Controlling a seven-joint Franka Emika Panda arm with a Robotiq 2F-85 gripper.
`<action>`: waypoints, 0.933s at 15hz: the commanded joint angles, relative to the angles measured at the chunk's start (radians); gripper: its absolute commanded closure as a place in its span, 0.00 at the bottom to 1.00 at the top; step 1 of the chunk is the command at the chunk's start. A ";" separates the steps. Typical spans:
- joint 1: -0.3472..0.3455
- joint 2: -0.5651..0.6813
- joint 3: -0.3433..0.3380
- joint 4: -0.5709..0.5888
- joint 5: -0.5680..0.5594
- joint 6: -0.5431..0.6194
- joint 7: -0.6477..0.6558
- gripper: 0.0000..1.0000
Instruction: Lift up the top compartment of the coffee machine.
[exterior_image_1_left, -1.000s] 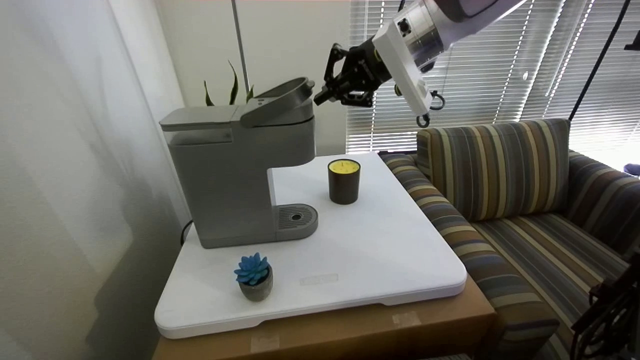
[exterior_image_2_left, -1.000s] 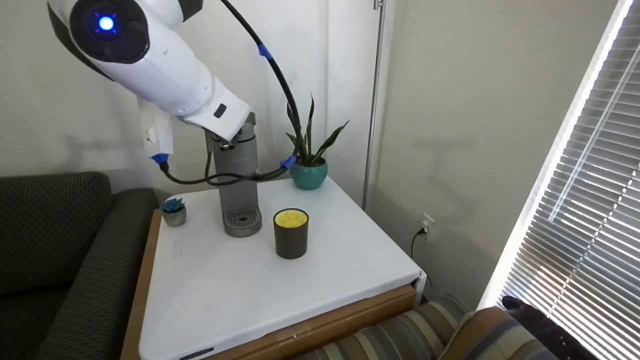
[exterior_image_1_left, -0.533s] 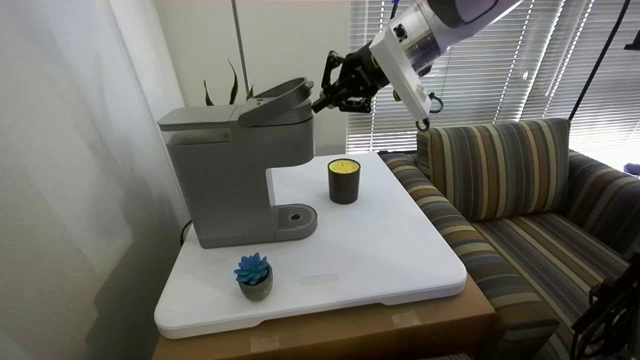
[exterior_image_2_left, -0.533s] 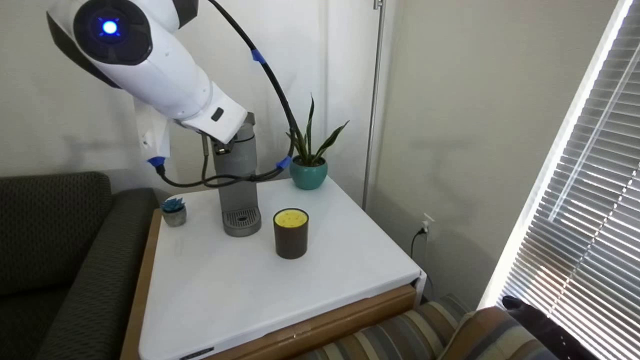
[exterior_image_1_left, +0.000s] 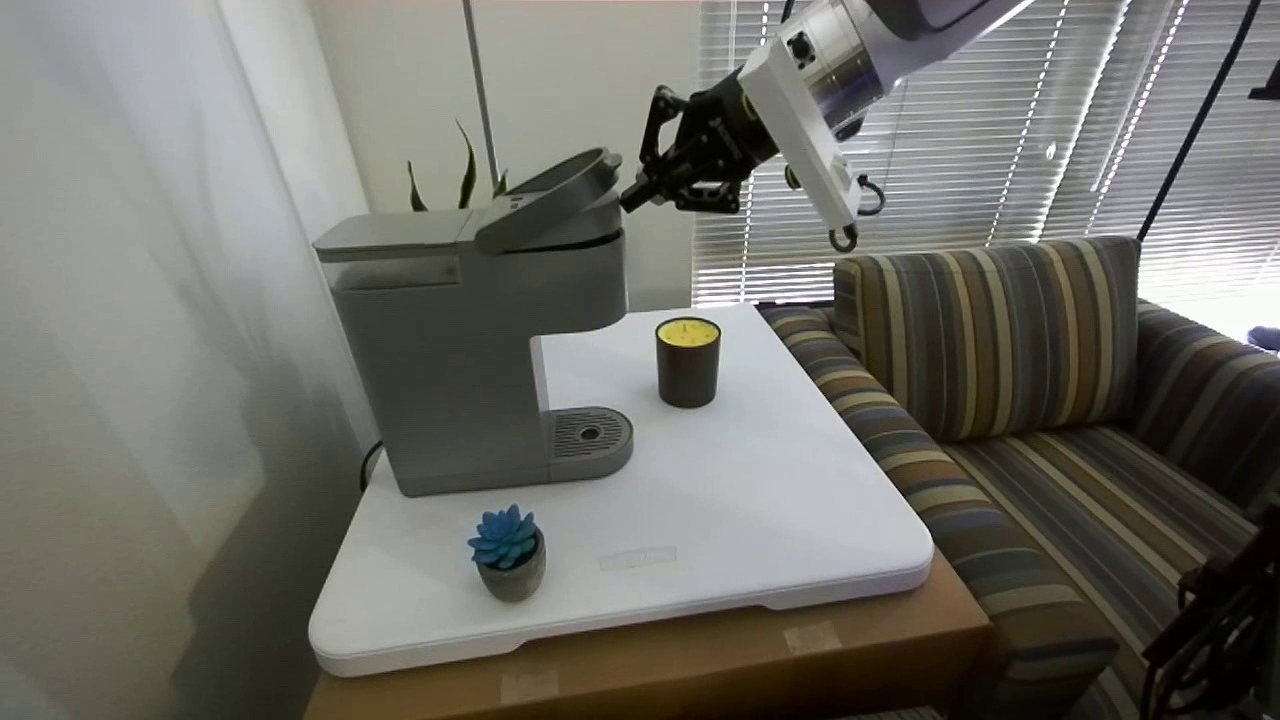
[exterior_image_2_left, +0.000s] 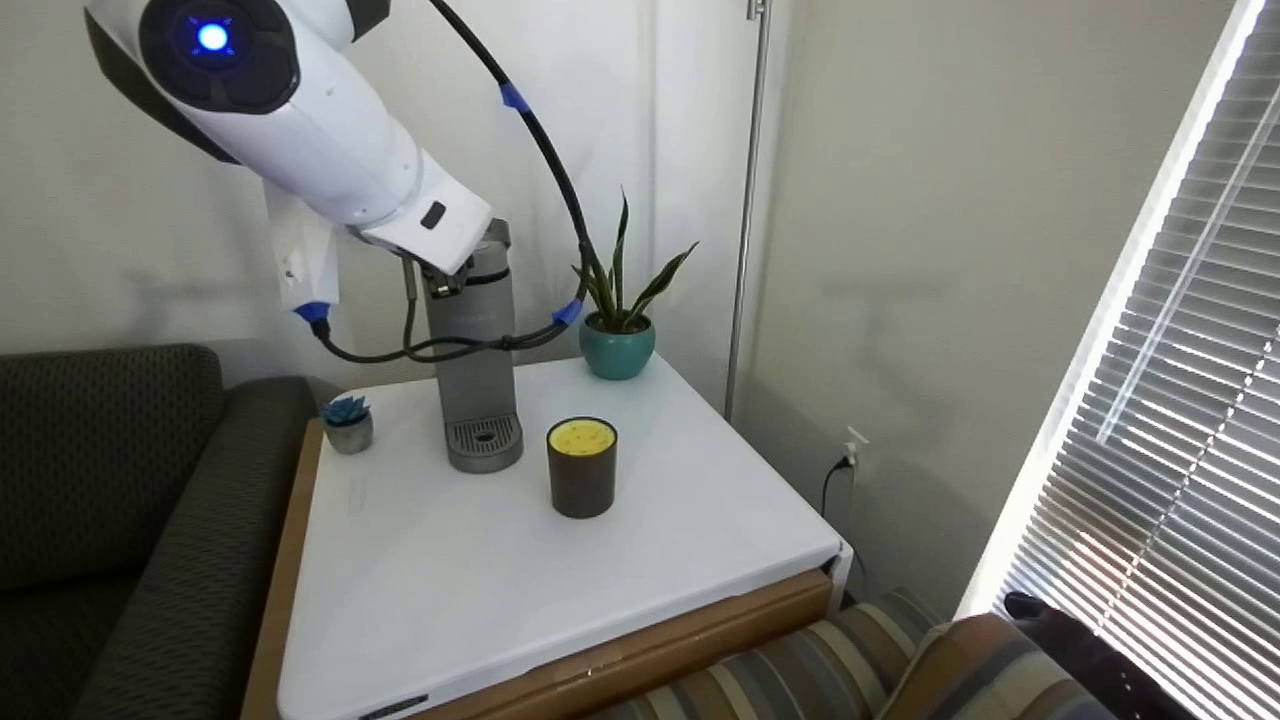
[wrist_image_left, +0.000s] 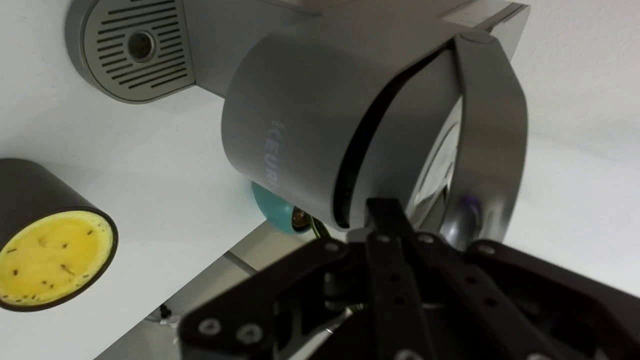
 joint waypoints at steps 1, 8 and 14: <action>0.007 -0.031 0.004 0.003 -0.004 0.008 -0.001 1.00; 0.014 -0.039 0.003 0.014 0.005 -0.001 -0.012 1.00; 0.022 -0.046 0.005 0.029 -0.017 0.008 -0.007 1.00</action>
